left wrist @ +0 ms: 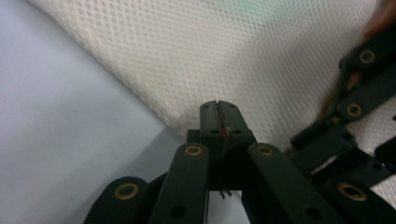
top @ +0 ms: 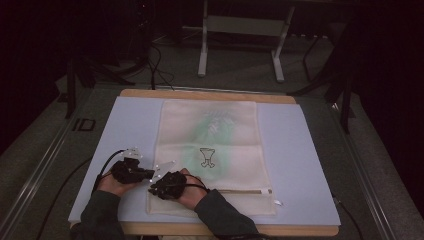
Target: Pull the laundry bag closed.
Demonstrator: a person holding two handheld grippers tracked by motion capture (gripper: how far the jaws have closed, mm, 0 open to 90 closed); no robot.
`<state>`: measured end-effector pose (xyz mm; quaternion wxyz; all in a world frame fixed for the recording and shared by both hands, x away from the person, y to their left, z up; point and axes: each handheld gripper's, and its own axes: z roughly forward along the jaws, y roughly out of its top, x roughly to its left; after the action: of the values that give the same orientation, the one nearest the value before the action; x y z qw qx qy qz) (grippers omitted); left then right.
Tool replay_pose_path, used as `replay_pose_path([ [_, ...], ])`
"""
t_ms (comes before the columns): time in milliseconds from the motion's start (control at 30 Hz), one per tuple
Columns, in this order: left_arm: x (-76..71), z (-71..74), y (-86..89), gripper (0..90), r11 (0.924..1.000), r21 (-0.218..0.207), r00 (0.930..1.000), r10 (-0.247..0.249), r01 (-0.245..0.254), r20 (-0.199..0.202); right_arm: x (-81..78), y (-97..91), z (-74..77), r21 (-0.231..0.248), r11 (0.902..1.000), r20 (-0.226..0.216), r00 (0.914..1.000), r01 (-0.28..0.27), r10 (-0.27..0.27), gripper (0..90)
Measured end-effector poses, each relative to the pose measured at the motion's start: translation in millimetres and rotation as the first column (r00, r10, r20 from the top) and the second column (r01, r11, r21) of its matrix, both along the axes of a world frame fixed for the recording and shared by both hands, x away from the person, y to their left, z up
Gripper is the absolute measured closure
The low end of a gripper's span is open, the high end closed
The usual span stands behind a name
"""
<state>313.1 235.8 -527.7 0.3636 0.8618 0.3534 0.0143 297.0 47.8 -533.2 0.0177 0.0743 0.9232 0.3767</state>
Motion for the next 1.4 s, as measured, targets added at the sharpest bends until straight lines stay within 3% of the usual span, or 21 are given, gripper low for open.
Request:
replay_pose_path([
  [167, -5.4, 0.0, -1.5, 89.6, 0.9998, 0.019, 1.0, -0.001, 0.001, -0.002, -0.1, -0.6, -0.4, 0.001, 1.0, 0.0, 1.0, 0.004, -0.004, 81.4],
  [467, -10.4, -2.2, -1.0, 89.6, 0.9999, 0.007, 0.9996, -0.008, 0.008, -0.026, -2.0, 0.2, -0.3, -0.001, 1.0, 0.013, 0.9999, 0.009, -0.009, 81.5],
  [533, -11.4, -3.2, 1.0, 89.7, 1.0, -0.009, 0.9995, 0.003, -0.003, -0.033, -3.4, 0.2, -0.5, -0.001, 0.9999, 0.02, 0.9997, 0.013, -0.013, 81.5],
  [767, -11.6, -2.2, -0.5, 90.0, 0.9999, 0.007, 0.999, 0.013, -0.012, -0.042, -8.4, 0.8, 0.3, -0.018, 0.9998, 0.064, 0.9979, 0.013, -0.012, 82.1],
  [1100, -12.5, -0.1, -2.6, 90.0, 0.9993, 0.038, 0.9992, -0.001, 0.002, -0.039, -7.7, -5.5, 1.7, -0.027, 0.9996, 0.067, 0.9977, 0.0, 0.002, 82.3],
  [1400, -11.6, -0.5, -1.7, 90.0, 0.9994, 0.033, 0.9991, -0.006, 0.007, -0.042, -7.2, -13.0, 3.2, -0.043, 0.9991, 0.067, 0.9978, 0.0, 0.003, 82.3],
])
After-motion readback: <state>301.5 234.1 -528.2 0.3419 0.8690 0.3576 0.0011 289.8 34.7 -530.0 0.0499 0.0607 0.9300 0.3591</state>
